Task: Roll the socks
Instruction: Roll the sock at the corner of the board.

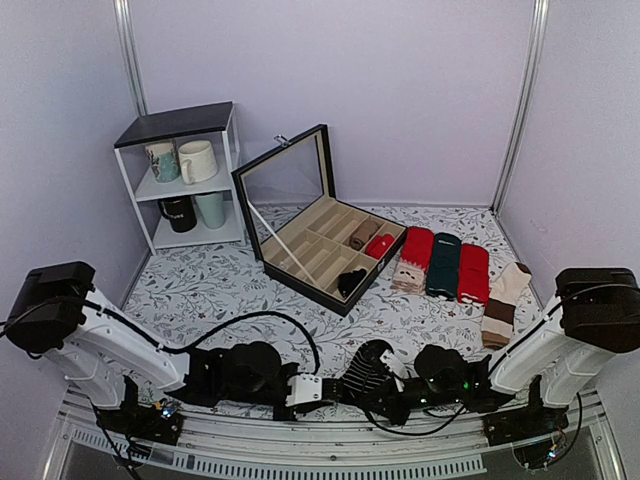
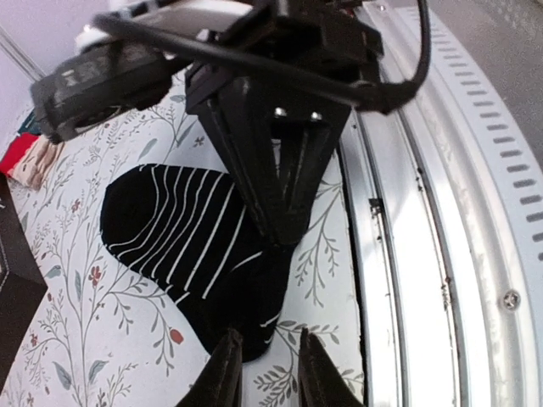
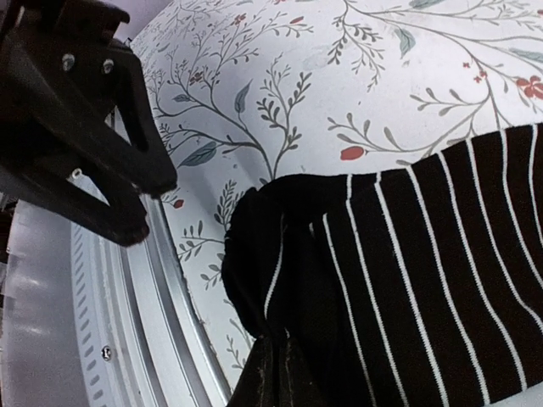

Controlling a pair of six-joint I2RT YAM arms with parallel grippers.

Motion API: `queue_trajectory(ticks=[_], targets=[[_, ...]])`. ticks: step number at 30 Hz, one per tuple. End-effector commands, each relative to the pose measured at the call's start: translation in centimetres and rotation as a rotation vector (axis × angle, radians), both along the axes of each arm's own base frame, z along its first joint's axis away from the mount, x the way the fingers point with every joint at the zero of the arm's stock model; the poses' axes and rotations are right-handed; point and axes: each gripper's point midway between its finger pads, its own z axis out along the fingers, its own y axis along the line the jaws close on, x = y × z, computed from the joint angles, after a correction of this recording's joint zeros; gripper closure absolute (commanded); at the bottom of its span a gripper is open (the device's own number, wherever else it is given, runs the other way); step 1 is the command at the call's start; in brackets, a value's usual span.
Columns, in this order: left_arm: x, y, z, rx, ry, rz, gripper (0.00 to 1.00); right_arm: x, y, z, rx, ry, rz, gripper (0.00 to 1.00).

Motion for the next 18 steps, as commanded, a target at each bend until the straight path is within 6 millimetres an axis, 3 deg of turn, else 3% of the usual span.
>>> queue_trajectory(ticks=[1, 10, 13, 18], targets=[[0.1, -0.8, -0.5, -0.014, -0.106, -0.014, 0.76, -3.3, -5.3, -6.5, -0.268, 0.257, 0.011, 0.97], [1.0, -2.0, 0.8, -0.097, -0.247, -0.010, 0.61, -3.6, -5.2, -7.7, -0.302, 0.332, -0.004, 0.97], [0.5, -2.0, -0.5, -0.059, -0.231, -0.040, 0.58, -3.5, -5.3, -7.5, -0.297, 0.330, -0.004, 0.97], [0.3, -2.2, -3.1, 0.033, -0.188, -0.053, 0.62, -3.5, -5.4, -7.2, -0.290, 0.334, -0.001, 0.97]])
